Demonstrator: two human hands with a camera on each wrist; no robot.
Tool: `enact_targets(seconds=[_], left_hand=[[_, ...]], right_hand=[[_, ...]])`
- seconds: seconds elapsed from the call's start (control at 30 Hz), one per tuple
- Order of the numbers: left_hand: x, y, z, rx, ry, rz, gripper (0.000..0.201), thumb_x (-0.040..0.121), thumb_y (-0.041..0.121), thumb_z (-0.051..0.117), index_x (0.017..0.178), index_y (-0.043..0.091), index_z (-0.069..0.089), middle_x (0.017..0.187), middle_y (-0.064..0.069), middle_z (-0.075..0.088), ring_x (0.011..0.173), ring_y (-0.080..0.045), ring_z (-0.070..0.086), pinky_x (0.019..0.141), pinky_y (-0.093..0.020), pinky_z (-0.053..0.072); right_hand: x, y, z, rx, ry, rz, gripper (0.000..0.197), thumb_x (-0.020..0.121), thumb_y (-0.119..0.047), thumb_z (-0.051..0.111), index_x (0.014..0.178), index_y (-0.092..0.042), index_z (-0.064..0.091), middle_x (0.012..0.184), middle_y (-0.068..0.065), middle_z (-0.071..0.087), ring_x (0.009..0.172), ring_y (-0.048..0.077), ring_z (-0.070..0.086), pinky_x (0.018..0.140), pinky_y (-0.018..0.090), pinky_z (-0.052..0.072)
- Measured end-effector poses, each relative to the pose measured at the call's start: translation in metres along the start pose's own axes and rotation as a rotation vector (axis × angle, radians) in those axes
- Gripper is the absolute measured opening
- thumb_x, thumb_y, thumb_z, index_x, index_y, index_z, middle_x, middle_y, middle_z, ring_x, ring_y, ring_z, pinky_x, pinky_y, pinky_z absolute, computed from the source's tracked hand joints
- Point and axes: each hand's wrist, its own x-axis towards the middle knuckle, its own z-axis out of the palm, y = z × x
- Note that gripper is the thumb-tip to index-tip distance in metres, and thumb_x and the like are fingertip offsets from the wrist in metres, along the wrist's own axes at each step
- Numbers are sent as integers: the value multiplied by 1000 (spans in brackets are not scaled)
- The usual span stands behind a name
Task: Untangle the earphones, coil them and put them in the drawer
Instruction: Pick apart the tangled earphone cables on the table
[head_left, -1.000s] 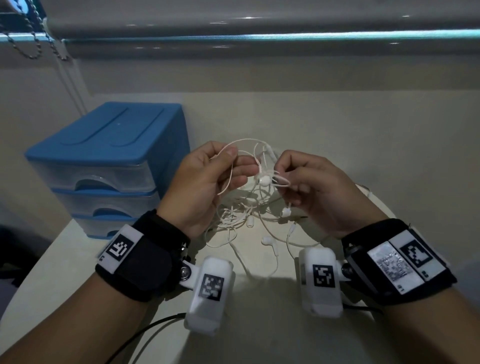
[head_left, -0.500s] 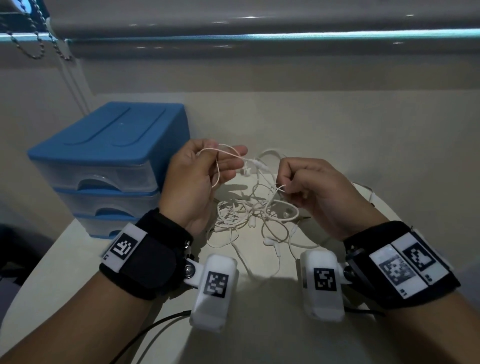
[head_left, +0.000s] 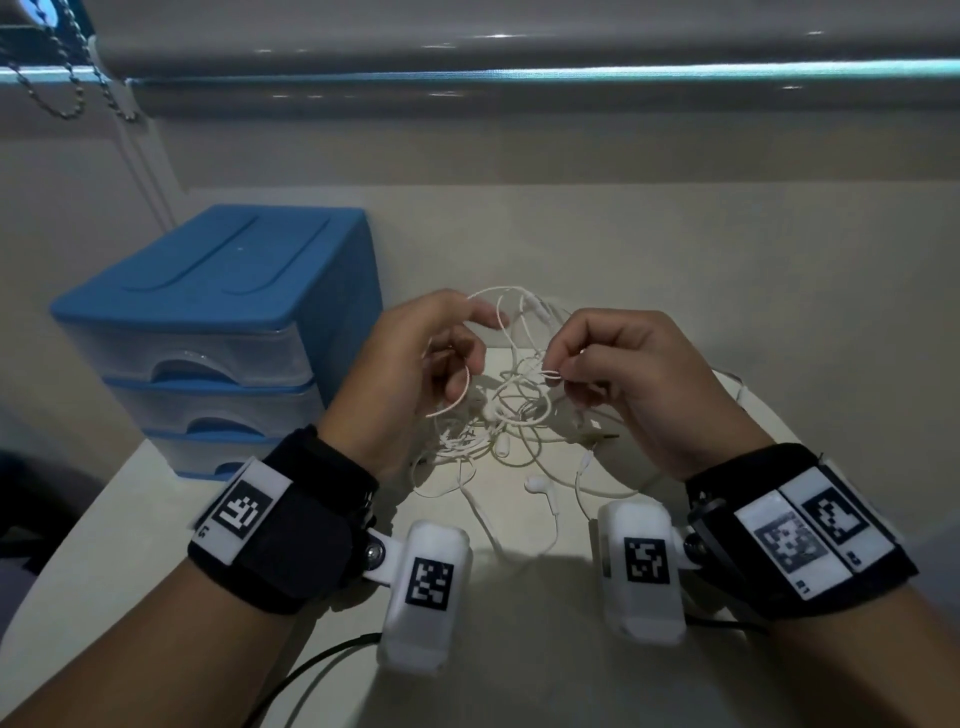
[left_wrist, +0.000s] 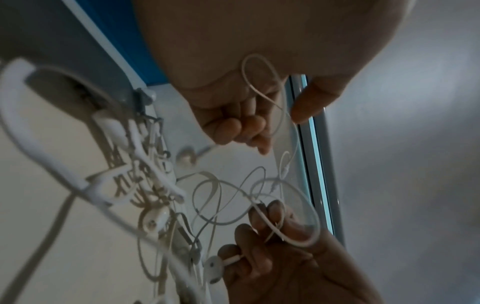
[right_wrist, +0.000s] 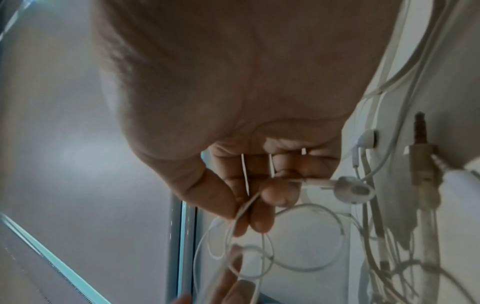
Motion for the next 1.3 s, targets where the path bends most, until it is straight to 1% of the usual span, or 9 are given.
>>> enact_targets(seconds=[0.23,0.33,0.43,0.57,0.7,0.8,1.07,1.2,1.3], left_hand=[[-1,-7,3,312,63,158,18,97,25,68,86,14,77,69,14,64,65,2,52,67,-17,41],[-1,-5,3,303,65,185,23,100,25,63,83,14,74,81,8,70,74,2,55,73,-20,41],[-2,-6,3,309,-9,181,26,102,26,61,83,14,73,87,-2,71,83,-7,60,81,-28,46],[-3,-4,5,309,-83,187,27,103,21,57,84,8,71,79,-3,68,77,-3,61,74,-13,44],[-1,-6,3,300,-102,176,26,102,23,59,81,12,71,74,-11,62,74,-12,57,74,-24,45],[0,-6,1,253,-91,159,27,100,21,61,78,9,70,72,-9,57,70,-15,51,71,-26,44],[1,-7,2,177,-38,84,23,98,16,61,77,10,70,70,-1,57,65,-9,48,65,-23,40],[2,-12,-1,234,-90,0,23,87,27,78,77,17,59,82,-5,66,75,-18,59,74,-36,47],[0,-14,0,254,-156,-39,34,82,13,83,80,16,49,89,-4,76,76,-22,66,75,-42,52]], right_hand=[[-2,-1,-2,-80,-41,8,11,85,8,67,91,-1,63,79,24,71,67,30,70,61,25,48],[2,2,-4,-151,89,-40,14,82,-5,70,93,-13,65,80,21,70,81,41,66,73,41,52],[2,1,-5,-240,105,-93,20,86,-10,75,101,-24,73,88,13,68,76,31,58,71,45,52],[1,-1,-2,-308,-7,-80,27,88,-16,77,111,-29,75,99,6,68,78,25,60,79,48,56],[0,-1,0,-332,-25,-65,2,91,-15,74,89,-15,74,88,-4,70,74,7,57,74,34,51],[1,1,-4,-303,67,-27,10,97,-18,67,87,-14,67,73,-12,61,66,5,51,62,22,44],[2,-2,-4,-201,164,-24,17,101,-15,58,85,-20,61,79,-1,65,70,6,57,61,14,44],[1,-3,-2,-147,123,-64,12,101,-13,60,89,-12,62,78,5,64,69,13,60,61,17,46],[2,-2,-2,-136,107,-86,9,100,-12,62,91,-10,63,77,5,65,69,19,64,62,25,50]])
